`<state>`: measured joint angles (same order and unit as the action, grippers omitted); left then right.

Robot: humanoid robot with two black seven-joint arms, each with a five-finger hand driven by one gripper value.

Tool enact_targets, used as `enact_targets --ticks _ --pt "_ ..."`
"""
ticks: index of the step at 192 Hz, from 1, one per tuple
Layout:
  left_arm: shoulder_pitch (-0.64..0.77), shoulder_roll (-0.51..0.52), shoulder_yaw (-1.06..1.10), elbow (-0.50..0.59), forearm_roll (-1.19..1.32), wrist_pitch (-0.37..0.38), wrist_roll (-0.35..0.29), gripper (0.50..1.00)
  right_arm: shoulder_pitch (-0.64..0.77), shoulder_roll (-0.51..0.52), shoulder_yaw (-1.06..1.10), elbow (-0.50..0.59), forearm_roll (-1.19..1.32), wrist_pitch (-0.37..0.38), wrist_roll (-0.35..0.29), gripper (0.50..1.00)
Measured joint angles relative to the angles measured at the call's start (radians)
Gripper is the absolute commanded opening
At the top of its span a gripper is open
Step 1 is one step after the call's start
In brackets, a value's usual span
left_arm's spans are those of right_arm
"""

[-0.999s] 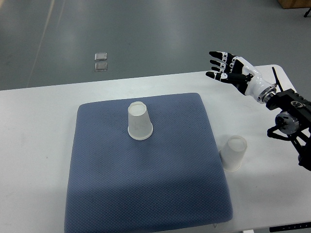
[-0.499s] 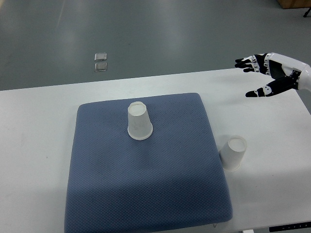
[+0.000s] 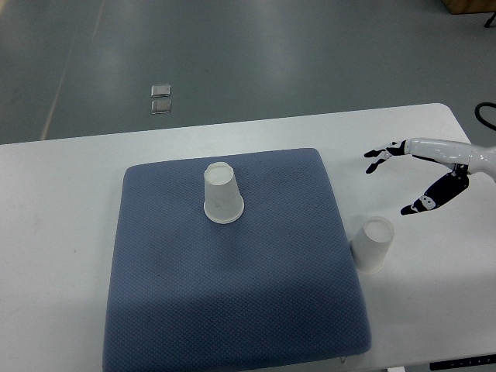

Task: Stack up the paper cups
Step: 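Move the right hand down toward the white cup beside the pad, then close the right hand fingers around the white cup beside the pad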

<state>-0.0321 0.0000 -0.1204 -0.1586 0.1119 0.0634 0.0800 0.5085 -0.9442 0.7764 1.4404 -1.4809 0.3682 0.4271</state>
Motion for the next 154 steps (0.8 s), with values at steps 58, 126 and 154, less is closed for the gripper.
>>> enact_targets --ticks 58,126,154 --pt "0.000 0.000 0.000 0.000 0.000 0.000 0.000 1.000 -0.001 0.000 -0.099 0.019 -0.145 -0.079 0.023 0.926" --pt "0.000 0.000 0.000 0.000 0.000 0.000 0.000 1.000 -0.002 0.013 -0.143 0.020 -0.199 -0.117 0.030 0.926" --pt "0.000 0.000 0.000 0.000 0.000 0.000 0.000 1.000 0.000 0.022 -0.161 0.020 -0.212 -0.147 0.022 0.926"
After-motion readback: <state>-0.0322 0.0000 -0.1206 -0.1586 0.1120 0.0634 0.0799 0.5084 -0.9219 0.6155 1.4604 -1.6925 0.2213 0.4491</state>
